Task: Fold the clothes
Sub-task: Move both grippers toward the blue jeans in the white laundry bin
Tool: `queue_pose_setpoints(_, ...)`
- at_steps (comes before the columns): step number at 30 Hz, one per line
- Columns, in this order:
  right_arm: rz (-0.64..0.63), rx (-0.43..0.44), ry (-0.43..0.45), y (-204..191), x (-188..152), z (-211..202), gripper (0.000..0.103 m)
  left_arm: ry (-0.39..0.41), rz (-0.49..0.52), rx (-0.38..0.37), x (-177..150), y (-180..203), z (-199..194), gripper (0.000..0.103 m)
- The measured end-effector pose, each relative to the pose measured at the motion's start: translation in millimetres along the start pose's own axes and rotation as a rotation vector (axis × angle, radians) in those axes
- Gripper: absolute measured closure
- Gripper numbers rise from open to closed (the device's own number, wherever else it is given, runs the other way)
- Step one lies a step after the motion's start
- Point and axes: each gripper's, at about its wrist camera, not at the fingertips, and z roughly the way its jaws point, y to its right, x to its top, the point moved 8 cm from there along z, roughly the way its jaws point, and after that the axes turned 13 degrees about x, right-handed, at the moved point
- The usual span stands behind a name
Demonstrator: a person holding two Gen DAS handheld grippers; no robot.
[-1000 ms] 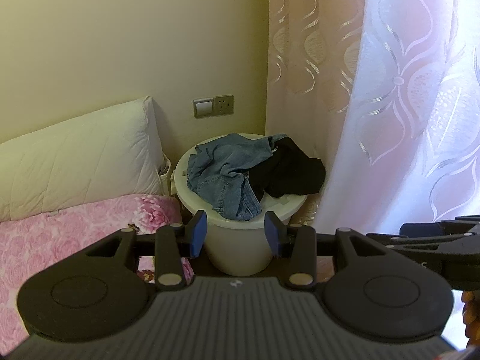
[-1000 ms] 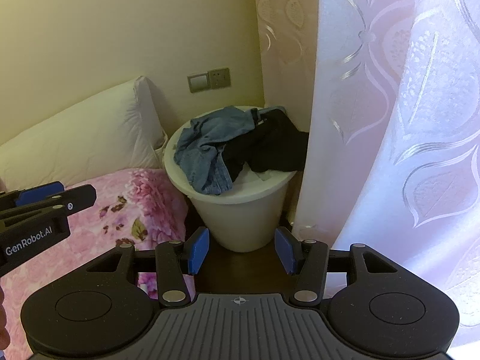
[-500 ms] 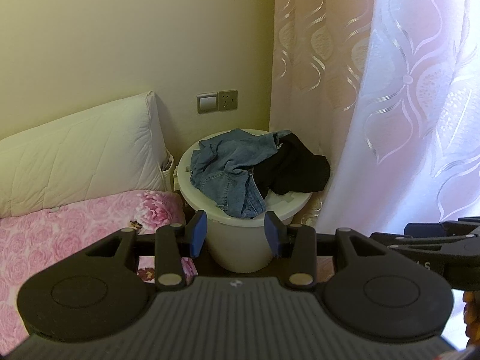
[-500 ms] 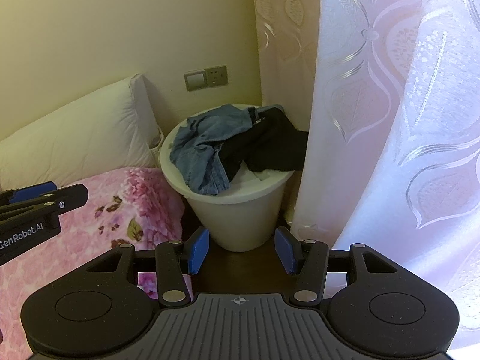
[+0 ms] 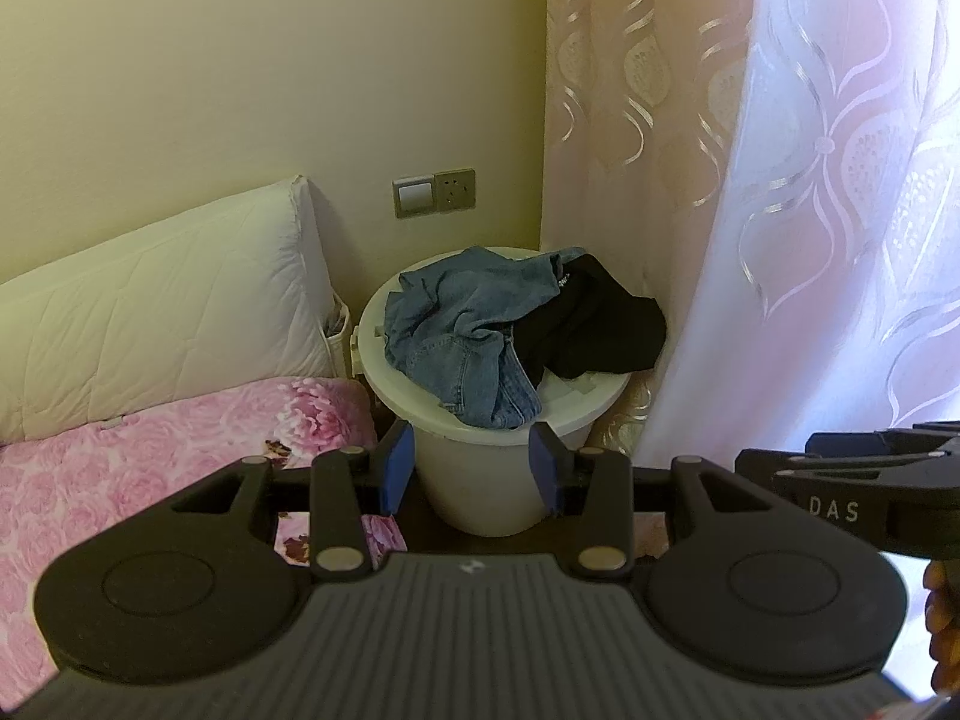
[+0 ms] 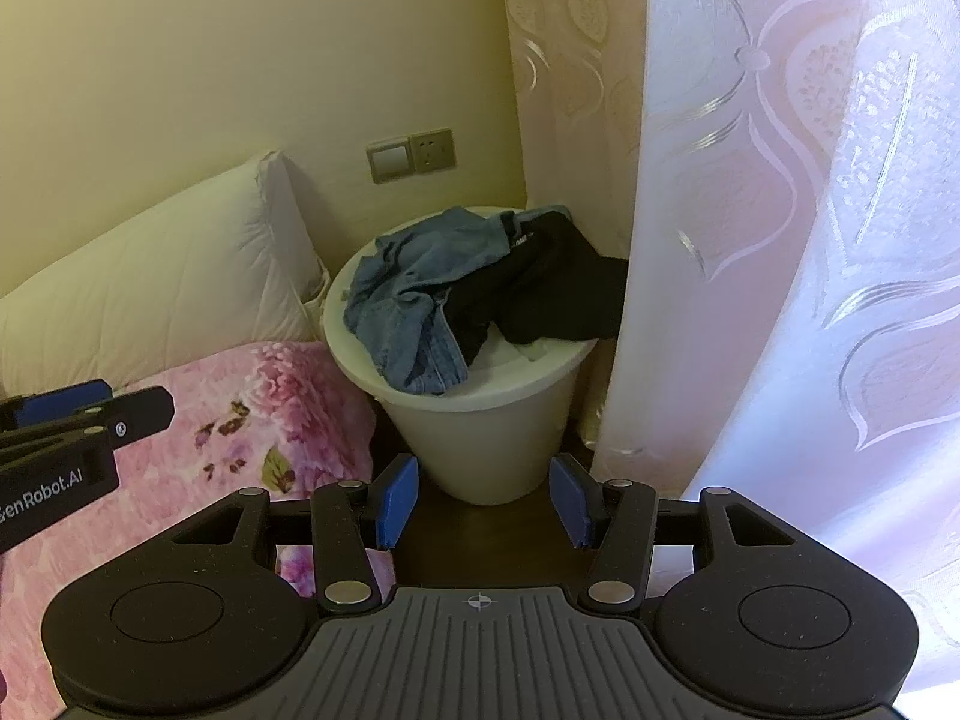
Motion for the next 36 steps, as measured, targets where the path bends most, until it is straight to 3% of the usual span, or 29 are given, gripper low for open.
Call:
queue_pose_setpoints(14,0.007,0.001,-0.01,-1.2,8.0,7.0,0.05,-0.031,-0.018,-0.002,13.2,-1.9,11.6,0.065)
queue_pose_setpoints(23,0.008,-0.005,-0.035,9.1,15.2,17.9,0.05,-0.12,-0.048,-0.002,12.0,0.0,34.0,0.064)
queue_pose_setpoints(30,-0.006,0.01,-0.067,19.5,29.5,48.9,0.05,-0.193,-0.075,-0.014,8.2,1.6,66.8,0.064)
queue_pose_setpoints(36,-0.035,0.037,-0.087,27.4,50.5,84.5,0.05,-0.179,-0.105,-0.02,20.5,5.5,100.1,0.065)
